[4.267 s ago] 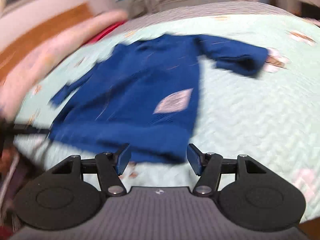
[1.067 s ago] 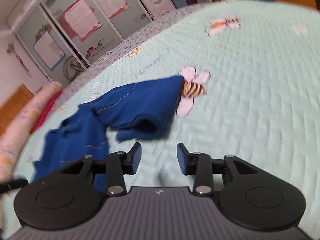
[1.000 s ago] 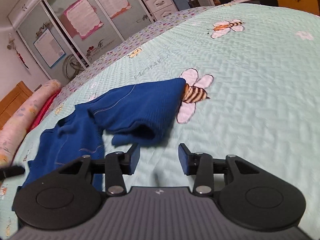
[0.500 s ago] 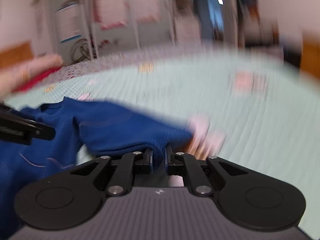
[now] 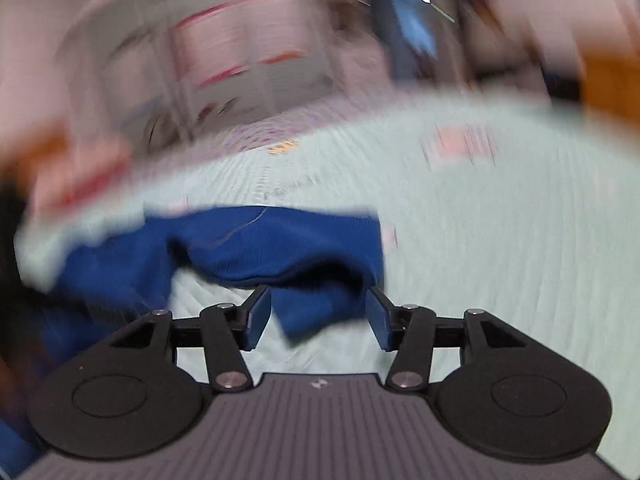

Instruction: Fold clothes

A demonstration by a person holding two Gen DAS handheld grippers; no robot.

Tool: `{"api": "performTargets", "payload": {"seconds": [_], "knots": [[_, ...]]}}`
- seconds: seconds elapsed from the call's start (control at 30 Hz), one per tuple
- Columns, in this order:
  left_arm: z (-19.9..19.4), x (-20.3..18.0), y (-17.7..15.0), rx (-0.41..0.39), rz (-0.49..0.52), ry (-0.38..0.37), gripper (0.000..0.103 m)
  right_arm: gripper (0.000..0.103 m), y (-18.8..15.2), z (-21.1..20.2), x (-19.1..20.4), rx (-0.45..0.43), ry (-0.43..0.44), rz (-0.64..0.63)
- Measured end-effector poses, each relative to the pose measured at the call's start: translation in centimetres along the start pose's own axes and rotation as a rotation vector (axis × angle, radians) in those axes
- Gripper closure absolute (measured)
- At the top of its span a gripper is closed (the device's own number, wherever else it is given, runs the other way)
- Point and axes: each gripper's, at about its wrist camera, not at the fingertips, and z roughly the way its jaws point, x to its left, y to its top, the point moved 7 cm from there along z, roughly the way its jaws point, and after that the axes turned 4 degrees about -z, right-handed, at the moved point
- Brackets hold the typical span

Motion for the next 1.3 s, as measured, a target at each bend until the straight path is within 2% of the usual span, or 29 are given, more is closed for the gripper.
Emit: {"api": "performTargets", "payload": {"seconds": [0.07, 0.1, 0.23, 0.3, 0.4, 0.47, 0.57, 0.63, 0.8, 0.87, 0.9, 0.97, 1.03, 1.1, 1.13, 1.2, 1.23, 1.3], "knots": [[0.2, -0.2, 0.1, 0.003, 0.012, 0.009, 0.044, 0.050, -0.8, 1.0, -2.4, 0.064, 0.126, 0.295], [0.2, -0.4, 0.1, 0.005, 0.017, 0.013, 0.044, 0.050, -1.0, 1.6, -3.4, 0.080, 0.155, 0.408], [0.6, -0.6, -0.1, 0.011, 0.035, 0.027, 0.043, 0.048, -0.5, 3.4, -5.7, 0.036, 0.239, 0.745], [0.7, -0.7, -0.3, 0.007, 0.034, 0.029, 0.042, 0.046, -0.5, 4.5, -6.6, 0.023, 0.231, 0.908], [0.8, -0.6, -0.4, 0.005, 0.029, 0.026, 0.042, 0.046, -0.1, 6.0, -6.8, 0.019, 0.189, 0.989], [0.8, -0.6, -0.4, 0.003, 0.032, 0.027, 0.041, 0.046, 0.3, 6.9, -6.5, 0.032, 0.154, 0.985], [0.9, -0.5, -0.4, 0.004, 0.023, 0.024, 0.040, 0.046, 1.6, 8.0, -5.9, 0.048, 0.121, 0.883], [0.9, -0.3, -0.5, 0.003, 0.012, 0.019, 0.038, 0.046, 2.9, 8.2, -5.8, 0.045, 0.063, 0.736], [0.9, -0.1, -0.6, -0.004, -0.003, 0.011, 0.036, 0.047, 5.5, 9.1, -3.3, 0.027, -0.158, 0.074], [0.9, -0.1, -0.7, -0.010, -0.004, 0.010, 0.035, 0.057, 5.4, 9.5, -1.6, 0.033, -0.194, -0.169], [0.9, 0.0, -0.7, -0.013, -0.005, 0.009, 0.035, 0.058, 5.0, 9.4, -0.5, 0.026, -0.210, -0.302], [0.9, 0.0, -0.7, -0.018, -0.006, 0.004, 0.034, 0.058, 3.5, 8.7, 2.7, -0.029, -0.196, -0.612], [0.8, 0.1, -0.8, -0.021, -0.006, 0.000, 0.033, 0.058, 1.2, 7.3, 5.9, -0.095, -0.106, -0.898], [0.9, 0.2, -0.8, -0.023, -0.008, -0.005, 0.032, 0.057, -1.1, 5.7, 7.6, -0.128, -0.029, -1.080], [0.9, 0.3, -0.8, -0.026, -0.008, -0.007, 0.032, 0.056, -1.7, 5.0, 7.8, -0.119, 0.002, -1.098], [0.9, 0.3, -0.9, -0.034, -0.006, -0.007, 0.029, 0.055, -2.3, 3.4, 7.7, -0.091, 0.071, -1.045], [0.9, 0.3, -0.9, -0.037, -0.006, -0.006, 0.029, 0.055, -2.1, 2.7, 7.3, -0.080, 0.093, -0.981], [1.0, 0.4, -1.0, -0.042, -0.010, -0.008, 0.028, 0.055, -0.9, 1.5, 6.1, -0.064, 0.110, -0.776]]}}
